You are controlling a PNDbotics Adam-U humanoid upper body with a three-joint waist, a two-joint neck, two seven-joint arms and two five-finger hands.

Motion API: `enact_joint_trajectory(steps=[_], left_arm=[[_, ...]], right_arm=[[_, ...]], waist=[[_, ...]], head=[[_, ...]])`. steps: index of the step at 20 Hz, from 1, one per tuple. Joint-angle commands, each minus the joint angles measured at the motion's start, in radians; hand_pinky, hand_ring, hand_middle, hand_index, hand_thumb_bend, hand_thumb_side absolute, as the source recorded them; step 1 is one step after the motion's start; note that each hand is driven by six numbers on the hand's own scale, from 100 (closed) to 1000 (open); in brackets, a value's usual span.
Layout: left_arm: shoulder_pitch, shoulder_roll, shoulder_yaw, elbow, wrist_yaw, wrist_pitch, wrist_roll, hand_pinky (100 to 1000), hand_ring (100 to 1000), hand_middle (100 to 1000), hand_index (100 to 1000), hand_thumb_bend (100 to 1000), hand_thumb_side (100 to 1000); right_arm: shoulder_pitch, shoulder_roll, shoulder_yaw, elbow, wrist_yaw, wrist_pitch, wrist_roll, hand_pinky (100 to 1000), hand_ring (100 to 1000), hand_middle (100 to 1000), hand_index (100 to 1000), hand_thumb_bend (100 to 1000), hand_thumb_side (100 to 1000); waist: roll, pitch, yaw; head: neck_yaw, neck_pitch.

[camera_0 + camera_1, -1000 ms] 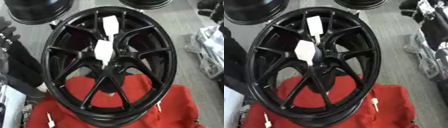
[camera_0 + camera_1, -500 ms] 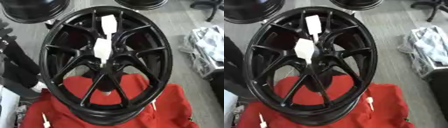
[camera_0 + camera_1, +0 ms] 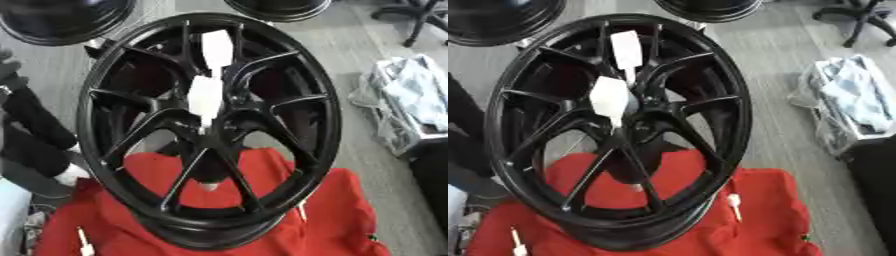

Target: Pull the pin out of the wheel hub.

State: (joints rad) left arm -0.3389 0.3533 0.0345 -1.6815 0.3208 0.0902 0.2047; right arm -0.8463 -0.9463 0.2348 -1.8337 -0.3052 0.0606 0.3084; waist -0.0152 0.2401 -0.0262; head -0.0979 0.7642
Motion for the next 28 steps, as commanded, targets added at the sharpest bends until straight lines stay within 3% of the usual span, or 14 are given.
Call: enact_joint_trajectory(steps=[1, 5, 10, 12, 15, 20, 28], left_arm=[[-0.004, 0.034, 0.015, -0.010, -0.002, -0.002, 0.008, 759, 786, 722, 790, 100, 796], [-0.005, 0.041, 0.025, -0.016, 0.000, -0.009, 0.020, 760, 787, 724, 791, 100, 790], [-0.007, 0.046, 0.035, -0.028, 0.001, -0.016, 0.036, 760, 788, 725, 791, 100, 783], [0.001, 0.053, 0.040, -0.031, 0.004, -0.017, 0.047, 759, 788, 724, 791, 100, 783], [0.014, 0.070, 0.047, -0.031, 0.012, -0.018, 0.061, 759, 787, 724, 791, 100, 781], [0.039, 0.103, 0.062, -0.024, 0.024, -0.023, 0.074, 760, 787, 724, 791, 100, 779], [0.059, 0.123, 0.071, -0.011, 0.028, -0.028, 0.083, 760, 787, 723, 792, 100, 781]], right_arm=[[-0.075, -0.011, 0.051, 0.017, 0.058, -0.011, 0.055, 859, 841, 762, 839, 100, 438], [-0.158, 0.042, 0.134, 0.068, 0.125, -0.038, 0.123, 861, 843, 766, 842, 100, 472], [-0.198, 0.094, 0.198, 0.113, 0.215, -0.081, 0.214, 862, 845, 771, 850, 100, 515], [-0.205, 0.115, 0.216, 0.130, 0.253, -0.094, 0.253, 860, 844, 768, 850, 123, 525], [-0.220, 0.155, 0.216, 0.171, 0.304, -0.101, 0.383, 858, 842, 761, 848, 186, 497], [-0.230, 0.203, 0.223, 0.166, 0.327, -0.065, 0.450, 860, 845, 759, 846, 243, 442], [-0.198, 0.288, 0.228, 0.128, 0.451, 0.007, 0.440, 860, 846, 758, 844, 272, 378]], waist=[[0.000, -0.027, -0.005], [0.001, -0.027, -0.012], [0.008, -0.029, -0.019], [0.011, -0.030, -0.021], [0.020, -0.033, -0.023], [0.030, -0.038, -0.027], [0.033, -0.045, -0.032]], head=[[0.005, 0.006], [0.015, 0.006], [0.017, 0.006], [0.017, 0.006], [0.021, 0.006], [0.027, 0.006], [0.029, 0.006]])
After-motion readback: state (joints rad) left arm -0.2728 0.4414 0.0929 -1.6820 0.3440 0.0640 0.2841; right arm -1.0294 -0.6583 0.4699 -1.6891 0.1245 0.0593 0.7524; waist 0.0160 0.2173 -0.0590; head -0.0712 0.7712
